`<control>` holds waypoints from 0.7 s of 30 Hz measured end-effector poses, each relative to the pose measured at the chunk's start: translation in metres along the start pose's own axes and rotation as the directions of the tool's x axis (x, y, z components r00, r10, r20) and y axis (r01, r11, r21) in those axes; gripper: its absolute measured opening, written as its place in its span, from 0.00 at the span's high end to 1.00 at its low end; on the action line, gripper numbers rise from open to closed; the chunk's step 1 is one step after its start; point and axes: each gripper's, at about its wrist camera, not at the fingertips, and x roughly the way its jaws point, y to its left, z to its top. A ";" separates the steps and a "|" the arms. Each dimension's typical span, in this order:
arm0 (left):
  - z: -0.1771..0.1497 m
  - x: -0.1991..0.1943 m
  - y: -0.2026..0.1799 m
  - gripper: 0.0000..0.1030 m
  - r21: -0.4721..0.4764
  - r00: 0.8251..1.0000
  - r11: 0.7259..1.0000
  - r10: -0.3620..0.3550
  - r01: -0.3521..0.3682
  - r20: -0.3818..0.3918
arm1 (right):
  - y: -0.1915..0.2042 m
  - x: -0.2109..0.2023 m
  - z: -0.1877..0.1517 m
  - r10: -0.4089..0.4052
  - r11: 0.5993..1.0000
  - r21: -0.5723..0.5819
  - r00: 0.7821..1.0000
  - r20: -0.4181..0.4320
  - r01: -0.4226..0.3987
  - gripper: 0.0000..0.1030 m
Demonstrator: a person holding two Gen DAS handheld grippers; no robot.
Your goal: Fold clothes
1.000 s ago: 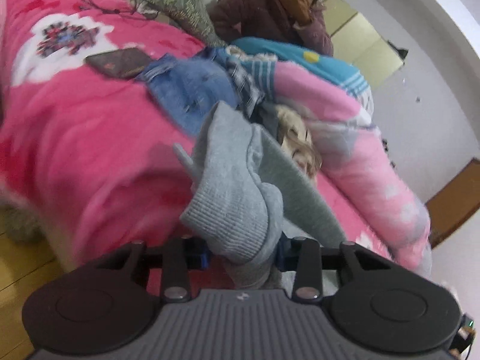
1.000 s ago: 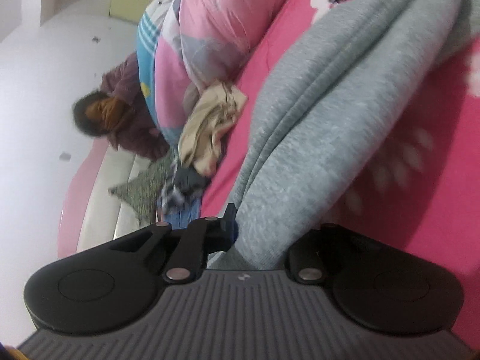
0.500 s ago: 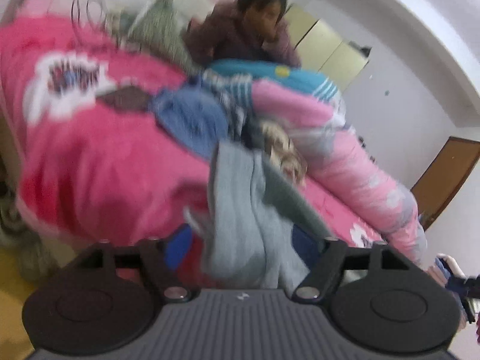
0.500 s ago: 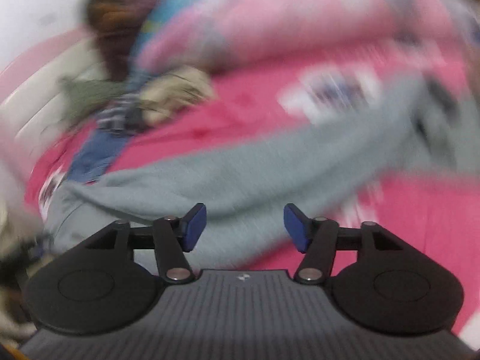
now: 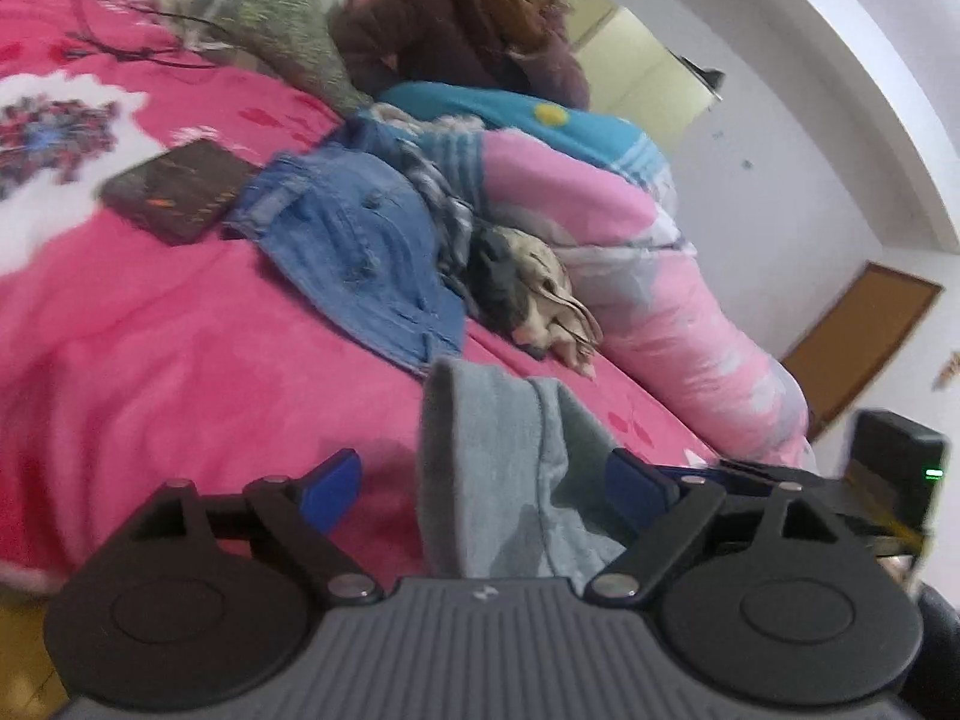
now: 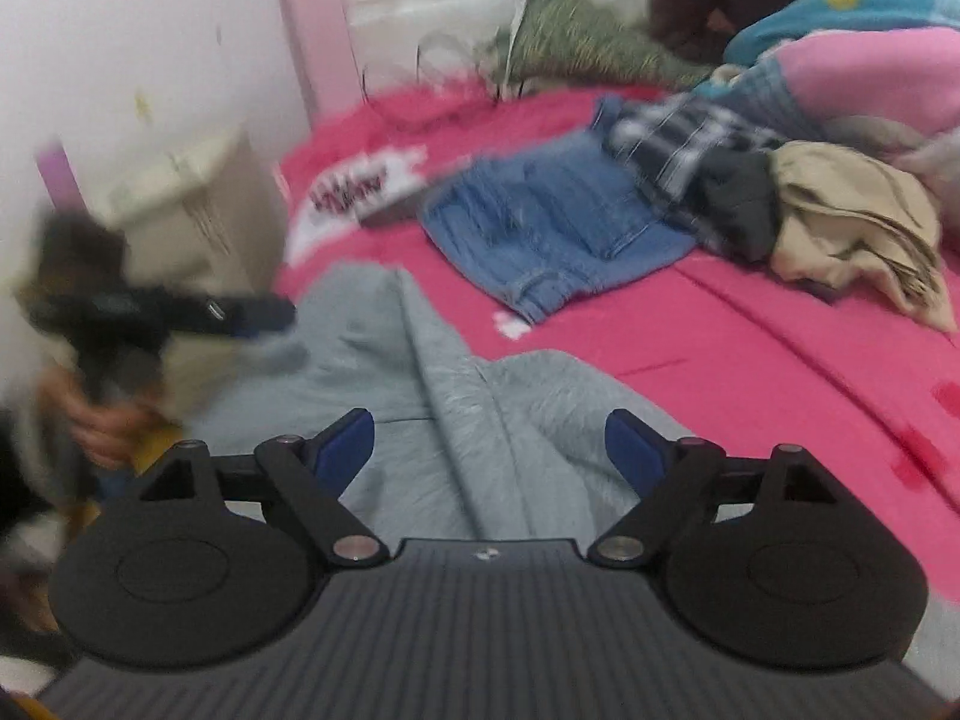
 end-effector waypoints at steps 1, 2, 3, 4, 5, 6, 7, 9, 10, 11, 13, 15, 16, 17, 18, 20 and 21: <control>0.001 0.004 0.000 0.19 0.013 1.000 1.000 -0.019 0.019 -0.007 | 0.000 0.007 -0.001 -0.020 1.000 -0.016 1.000 -0.006 0.020 0.38; 0.000 0.004 -0.001 0.29 0.028 0.999 0.999 -0.046 0.046 -0.004 | 0.000 0.013 -0.003 -0.042 0.999 -0.029 0.999 -0.008 0.042 0.57; -0.002 0.001 -0.003 0.30 0.044 0.997 0.997 -0.071 0.071 0.011 | 0.002 0.007 -0.006 -0.032 0.999 -0.025 0.999 0.010 0.032 0.89; -0.005 -0.004 -0.005 0.30 0.056 0.994 0.993 -0.103 0.102 0.025 | 0.004 -0.001 -0.009 -0.015 1.000 -0.018 0.999 0.032 0.015 0.90; -0.008 -0.009 -0.006 0.31 0.068 0.988 0.987 -0.150 0.148 0.032 | 0.010 -0.010 -0.013 0.007 0.999 -0.032 0.998 0.065 -0.005 0.91; -0.012 -0.015 -0.009 0.31 0.084 0.982 0.979 -0.188 0.184 0.035 | 0.015 -0.023 -0.016 0.060 0.997 -0.050 0.994 0.088 -0.056 0.91; -0.017 -0.021 -0.015 0.31 0.106 0.977 0.972 -0.213 0.209 0.030 | 0.020 -0.036 -0.020 0.120 0.991 -0.069 0.987 0.108 -0.113 0.92; -0.027 -0.032 -0.026 0.30 0.151 0.965 0.955 -0.263 0.257 0.019 | 0.028 -0.061 -0.028 0.215 0.974 -0.098 0.968 0.129 -0.203 0.92; -0.032 -0.038 -0.031 0.28 0.173 0.958 0.944 -0.288 0.281 0.013 | 0.031 -0.075 -0.033 0.244 0.967 -0.107 0.963 0.118 -0.232 0.92; -0.037 -0.044 -0.037 0.26 0.194 0.950 0.932 -0.312 0.305 0.006 | 0.032 -0.086 -0.036 0.257 0.963 -0.116 0.960 0.106 -0.245 0.93; -0.044 -0.049 -0.045 0.20 0.216 0.942 0.920 -0.335 0.328 -0.006 | 0.030 -0.105 -0.035 0.269 0.960 -0.112 0.958 0.095 -0.258 0.93; -0.048 -0.048 -0.049 0.19 0.214 0.936 0.913 -0.353 0.348 -0.015 | 0.024 -0.118 -0.030 0.272 0.959 -0.105 0.958 0.091 -0.262 0.94; -0.049 -0.045 -0.049 0.19 0.206 0.935 0.914 -0.354 0.349 -0.012 | 0.019 -0.121 -0.025 0.268 0.961 -0.102 0.959 0.093 -0.259 0.94; -0.048 -0.041 -0.048 0.24 0.194 0.937 0.919 -0.349 0.344 -0.007 | 0.012 -0.119 -0.020 0.261 0.963 -0.086 0.960 0.098 -0.254 0.94; -0.044 -0.035 -0.045 0.28 0.173 0.945 0.930 -0.328 0.324 -0.005 | 0.004 -0.117 -0.015 0.254 0.966 -0.067 0.962 0.102 -0.248 0.94; -0.038 -0.018 -0.038 0.36 0.124 0.968 0.960 -0.249 0.251 -0.026 | -0.015 -0.100 -0.005 0.245 0.970 -0.020 0.964 0.106 -0.244 0.94; -0.035 -0.008 -0.034 0.36 0.104 0.981 0.976 -0.185 0.190 -0.054 | -0.025 -0.085 -0.002 0.235 0.971 0.018 0.968 0.085 -0.237 0.94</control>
